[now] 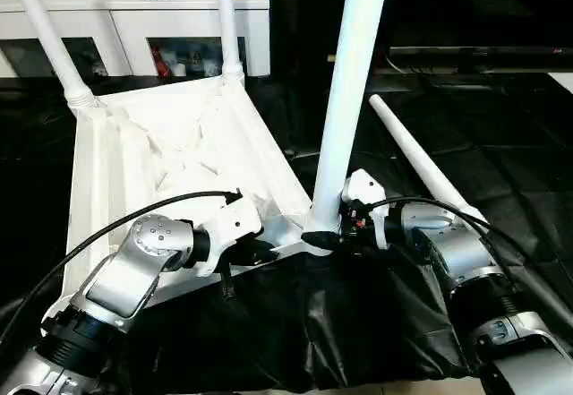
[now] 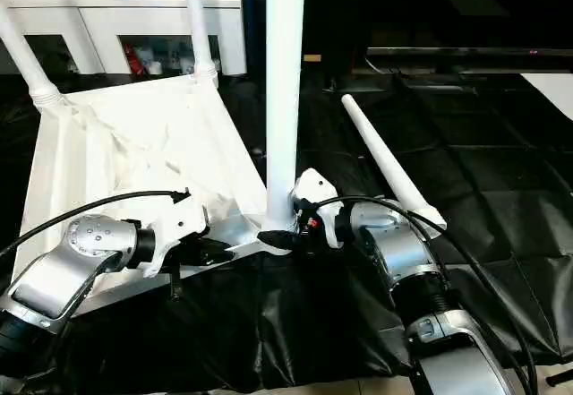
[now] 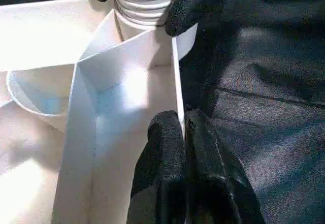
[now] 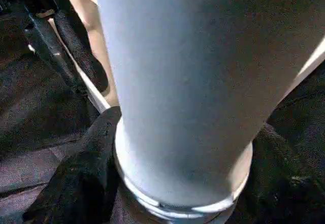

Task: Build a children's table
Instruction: Rotate leg to tighten

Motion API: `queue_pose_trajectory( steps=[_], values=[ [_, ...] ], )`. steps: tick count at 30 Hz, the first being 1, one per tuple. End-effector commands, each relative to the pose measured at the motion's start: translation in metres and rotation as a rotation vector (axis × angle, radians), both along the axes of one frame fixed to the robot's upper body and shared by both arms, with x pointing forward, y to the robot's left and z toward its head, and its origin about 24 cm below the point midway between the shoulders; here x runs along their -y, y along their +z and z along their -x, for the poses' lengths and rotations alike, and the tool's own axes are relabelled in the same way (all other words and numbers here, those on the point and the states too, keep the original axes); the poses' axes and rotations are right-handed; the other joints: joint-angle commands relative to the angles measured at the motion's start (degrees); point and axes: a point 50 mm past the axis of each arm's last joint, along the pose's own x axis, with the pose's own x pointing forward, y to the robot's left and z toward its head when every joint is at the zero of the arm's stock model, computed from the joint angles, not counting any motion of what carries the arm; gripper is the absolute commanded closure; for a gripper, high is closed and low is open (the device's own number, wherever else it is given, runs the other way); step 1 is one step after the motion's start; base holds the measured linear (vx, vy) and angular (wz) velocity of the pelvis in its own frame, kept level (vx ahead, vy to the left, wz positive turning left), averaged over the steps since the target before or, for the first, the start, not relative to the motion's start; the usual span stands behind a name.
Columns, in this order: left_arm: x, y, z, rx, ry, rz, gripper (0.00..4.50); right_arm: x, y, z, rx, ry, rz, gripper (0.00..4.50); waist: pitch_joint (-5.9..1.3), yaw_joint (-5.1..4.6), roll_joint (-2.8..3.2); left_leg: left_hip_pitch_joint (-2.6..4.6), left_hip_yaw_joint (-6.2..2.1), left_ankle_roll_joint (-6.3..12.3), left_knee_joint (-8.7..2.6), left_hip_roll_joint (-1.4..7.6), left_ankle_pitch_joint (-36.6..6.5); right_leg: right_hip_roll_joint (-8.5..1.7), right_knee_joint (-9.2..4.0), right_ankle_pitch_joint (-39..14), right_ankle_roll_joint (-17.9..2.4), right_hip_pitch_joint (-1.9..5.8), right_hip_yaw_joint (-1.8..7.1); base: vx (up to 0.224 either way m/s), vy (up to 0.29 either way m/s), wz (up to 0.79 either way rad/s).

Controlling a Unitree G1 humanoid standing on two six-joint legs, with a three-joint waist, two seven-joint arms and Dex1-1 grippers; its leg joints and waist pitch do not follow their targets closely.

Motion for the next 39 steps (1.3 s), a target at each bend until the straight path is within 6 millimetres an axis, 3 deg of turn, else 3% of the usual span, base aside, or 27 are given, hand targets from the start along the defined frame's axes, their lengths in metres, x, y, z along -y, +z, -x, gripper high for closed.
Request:
queue_pose_trajectory(
  steps=[1,8,11,13,14,18,21,22,31,34,39],
  values=[
    [0.016,0.008,0.005,0.036,-0.107,0.041,4.50,-0.007,0.001,0.004,0.006,0.045,-0.007,1.74,-4.75,-0.26,0.49,0.86,0.26,2.39,-3.86,1.13,-9.2,-2.76,-3.32,-5.8,-13.6,3.44,2.93,0.000,0.000,0.00],
    [0.019,0.003,-0.009,0.079,0.054,0.022,4.50,-0.018,-0.010,0.002,-0.014,-0.062,-0.047,1.75,-4.52,-0.36,0.31,0.93,0.43,2.10,-3.95,1.15,-9.9,-2.73,-3.59,-7.5,-13.4,3.15,3.09,0.000,0.000,0.00],
    [0.032,0.003,-0.025,0.120,0.227,0.049,4.50,-0.033,-0.022,-0.015,-0.015,-0.383,-0.077,1.75,-4.24,-0.90,0.22,0.80,0.34,0.14,-4.22,0.89,-12.3,-2.85,-4.06,-13.4,-11.7,3.22,3.06,0.000,0.000,0.00],
    [0.042,0.003,-0.029,0.129,0.288,0.071,4.50,-0.045,-0.028,-0.017,-0.047,-0.496,-0.093,1.75,-3.99,-1.56,0.23,1.12,0.27,-1.16,-4.32,0.69,-15.8,-3.08,-4.88,-20.5,-9.4,2.94,3.01,0.000,0.000,0.00],
    [0.047,0.003,-0.029,0.133,0.303,0.080,4.50,-0.051,-0.030,-0.017,-0.063,-0.536,-0.104,1.75,-4.06,-1.61,0.36,1.23,0.08,-1.35,-4.36,0.72,-16.2,-3.13,-4.93,-21.1,-9.1,3.01,2.93,0.000,0.000,0.00],
    [0.066,-0.002,-0.025,0.146,0.286,0.087,4.50,-0.076,-0.030,-0.017,-0.081,-0.598,-0.141,1.75,-4.28,-2.38,0.30,0.94,0.17,-0.24,-4.31,0.63,-15.2,-2.84,-4.89,-17.7,-9.3,2.94,3.00,0.000,0.000,0.00],
    [0.071,-0.003,-0.024,0.165,0.267,0.092,4.50,-0.083,-0.026,-0.018,-0.052,-0.594,-0.171,1.75,-4.33,-2.47,0.44,0.89,0.24,0.17,-4.24,0.69,-14.7,-2.81,-4.74,-15.8,-9.9,2.94,3.02,0.000,0.000,0.00],
    [0.073,-0.003,-0.023,0.163,0.254,0.097,4.50,-0.084,-0.025,-0.018,-0.050,-0.583,-0.182,1.40,-4.39,-2.46,0.52,0.92,0.27,0.39,-4.20,0.70,-14.6,-2.81,-4.68,-15.1,-10.2,2.96,3.00,0.000,0.000,0.00],
    [0.058,-0.002,-0.011,0.169,0.124,0.115,4.50,-0.053,-0.020,-0.019,0.059,-0.478,-0.120,0.54,-4.47,-2.58,0.33,0.81,0.30,1.74,-4.18,0.88,-13.4,-2.68,-4.29,-11.1,-11.8,3.15,3.05,0.000,0.000,0.00],
    [0.051,-0.001,-0.004,0.149,0.061,0.129,4.50,-0.040,-0.018,-0.014,0.078,-0.386,-0.095,0.54,-4.51,-2.18,0.21,0.86,0.53,2.29,-4.08,0.99,-12.2,-2.62,-3.87,-9.1,-12.5,3.13,3.20,0.000,0.000,0.00],
    [0.040,0.000,0.003,0.104,0.000,0.136,4.50,-0.022,-0.015,-0.003,0.050,-0.193,-0.069,0.54,-4.28,-1.51,0.21,1.04,0.61,2.65,-4.18,1.06,-13.2,-2.59,-4.08,-10.6,-12.3,3.05,3.29,0.000,0.000,0.00]
  ],
)
